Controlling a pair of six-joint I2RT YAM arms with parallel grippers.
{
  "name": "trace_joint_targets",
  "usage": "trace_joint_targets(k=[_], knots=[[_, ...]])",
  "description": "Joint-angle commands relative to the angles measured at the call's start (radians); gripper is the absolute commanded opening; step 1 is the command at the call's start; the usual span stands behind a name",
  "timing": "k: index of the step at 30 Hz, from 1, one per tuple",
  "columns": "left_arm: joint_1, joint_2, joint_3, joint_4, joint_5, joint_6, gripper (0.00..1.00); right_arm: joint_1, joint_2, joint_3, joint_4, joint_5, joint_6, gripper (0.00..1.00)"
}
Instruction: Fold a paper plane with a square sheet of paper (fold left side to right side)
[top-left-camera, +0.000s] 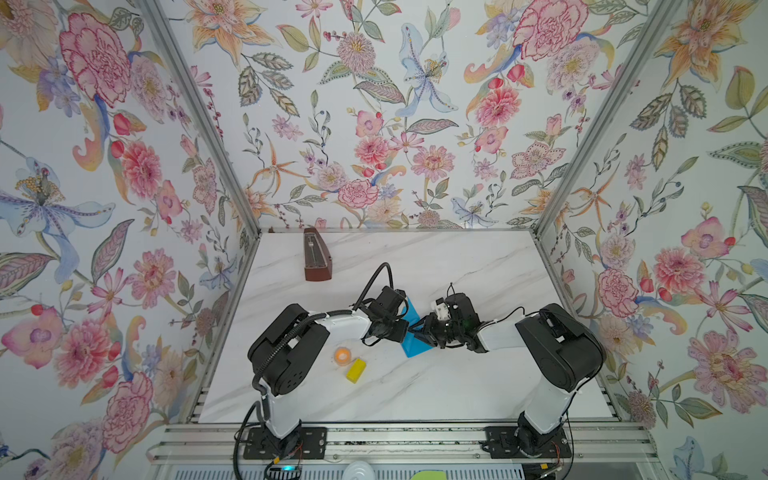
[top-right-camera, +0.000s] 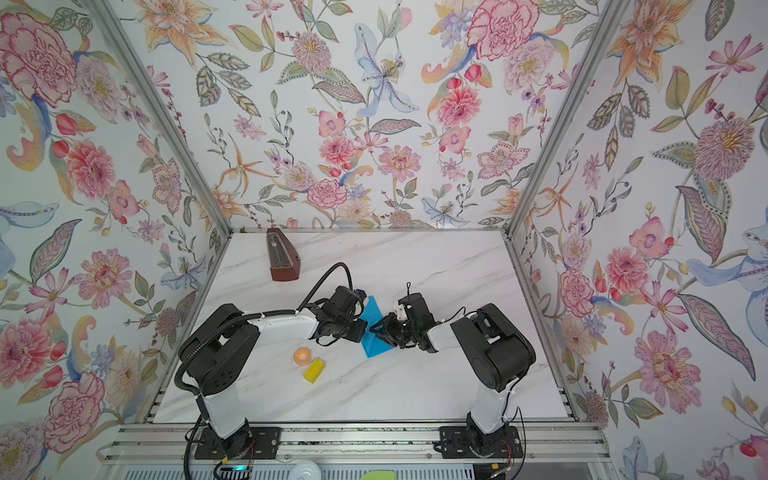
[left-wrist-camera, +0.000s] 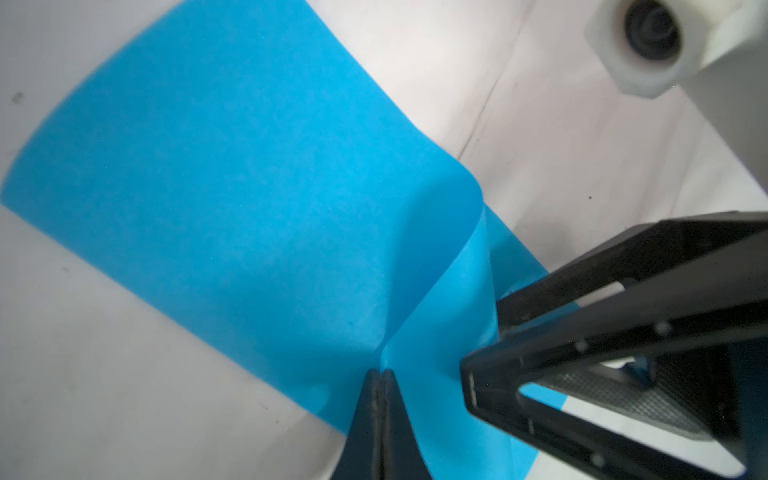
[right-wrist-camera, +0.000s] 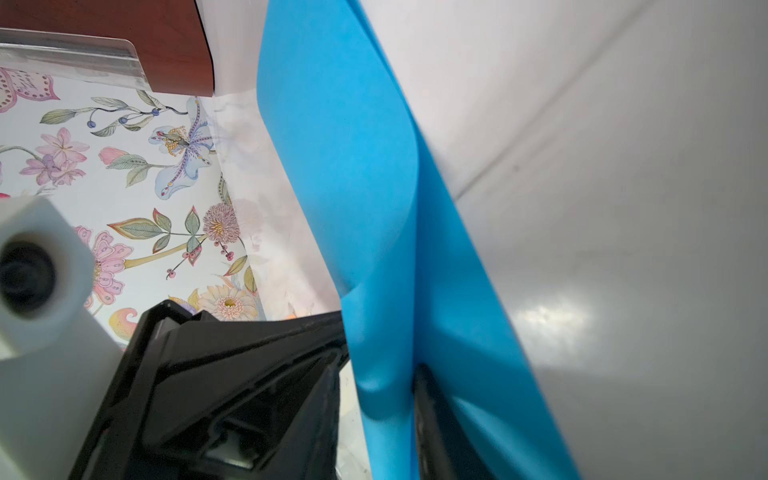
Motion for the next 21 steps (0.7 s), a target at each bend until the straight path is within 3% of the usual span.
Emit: trace_joint_targets(k=[1, 21], knots=[[0.028, -0.025, -0.023, -0.063, -0.010, -0.003, 0.00, 0.003, 0.026, 0.000, -0.076, 0.024, -0.028, 0.30], [0.043, -0.002, 0.008, -0.065, 0.013, 0.016, 0.00, 0.003, 0.050, 0.003, -0.148, 0.036, -0.072, 0.18]])
